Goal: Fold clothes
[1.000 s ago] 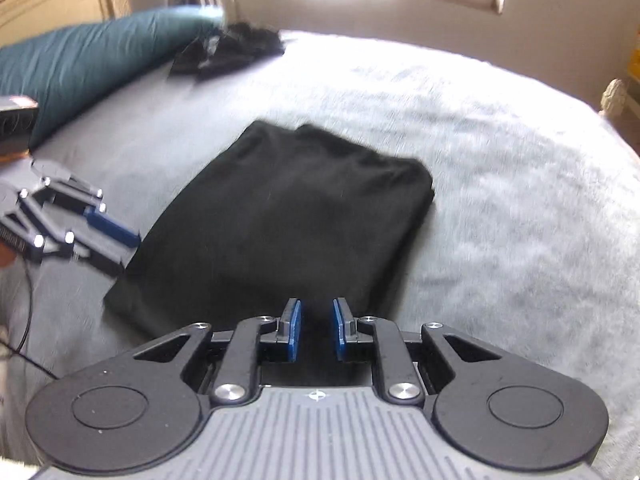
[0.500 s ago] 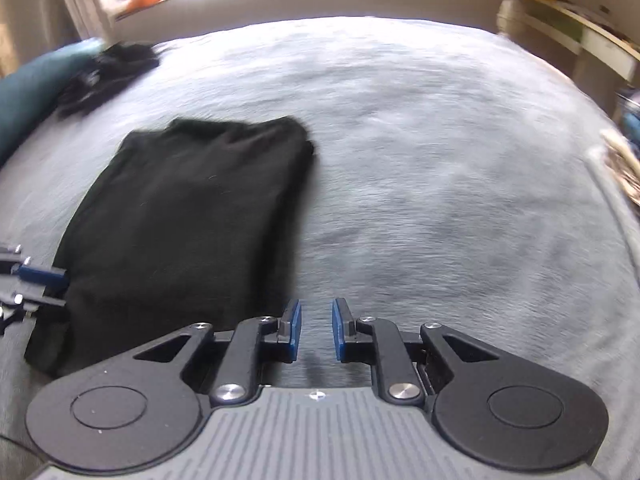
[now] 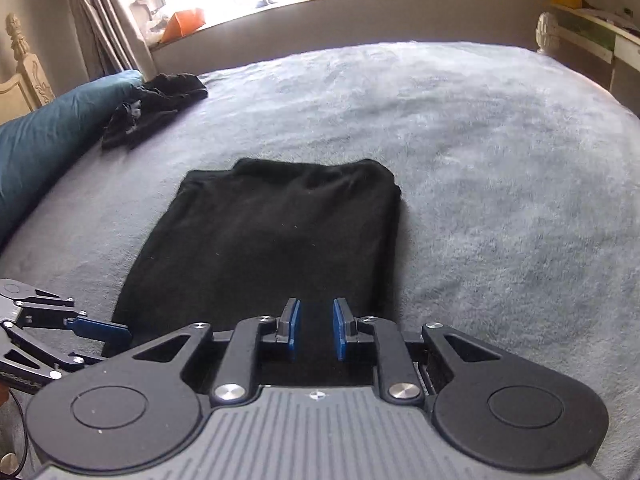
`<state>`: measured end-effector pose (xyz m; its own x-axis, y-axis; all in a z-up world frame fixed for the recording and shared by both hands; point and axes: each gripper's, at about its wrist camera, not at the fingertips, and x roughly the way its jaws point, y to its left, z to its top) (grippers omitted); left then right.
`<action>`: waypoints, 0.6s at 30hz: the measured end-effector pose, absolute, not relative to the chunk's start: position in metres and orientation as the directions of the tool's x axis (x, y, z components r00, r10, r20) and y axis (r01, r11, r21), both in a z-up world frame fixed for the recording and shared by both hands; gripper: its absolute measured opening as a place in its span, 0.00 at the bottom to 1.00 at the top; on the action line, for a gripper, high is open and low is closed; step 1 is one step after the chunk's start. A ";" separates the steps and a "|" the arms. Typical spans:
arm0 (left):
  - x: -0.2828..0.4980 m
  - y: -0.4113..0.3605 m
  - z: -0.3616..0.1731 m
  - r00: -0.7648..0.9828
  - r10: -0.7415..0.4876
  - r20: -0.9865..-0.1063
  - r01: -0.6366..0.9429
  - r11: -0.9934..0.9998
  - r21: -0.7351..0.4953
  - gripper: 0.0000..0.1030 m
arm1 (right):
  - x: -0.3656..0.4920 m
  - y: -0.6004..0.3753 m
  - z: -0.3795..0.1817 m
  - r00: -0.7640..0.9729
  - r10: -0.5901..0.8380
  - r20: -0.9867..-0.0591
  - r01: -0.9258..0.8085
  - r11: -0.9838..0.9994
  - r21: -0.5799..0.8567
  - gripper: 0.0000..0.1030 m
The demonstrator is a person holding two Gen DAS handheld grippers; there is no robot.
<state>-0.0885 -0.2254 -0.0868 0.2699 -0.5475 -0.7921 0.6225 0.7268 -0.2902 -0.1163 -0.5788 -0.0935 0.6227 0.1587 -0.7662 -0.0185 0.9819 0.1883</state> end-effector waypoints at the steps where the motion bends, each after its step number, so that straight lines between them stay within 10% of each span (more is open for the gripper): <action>1: -0.090 -0.225 -0.084 0.284 -0.552 -0.784 0.629 0.724 -0.282 0.46 | -0.115 -0.583 -0.098 0.610 0.133 -0.781 0.010 0.985 0.175 0.18; 11: -0.115 -0.238 -0.082 0.246 -0.616 -0.748 0.746 0.613 -0.259 0.47 | -0.119 -0.590 -0.083 0.661 0.089 -0.745 0.065 0.982 0.175 0.19; 18: -0.128 -0.227 -0.097 0.043 -0.682 -0.730 0.712 0.534 -0.456 0.48 | -0.116 -0.571 -0.082 0.663 0.109 -0.740 -0.010 0.990 0.137 0.20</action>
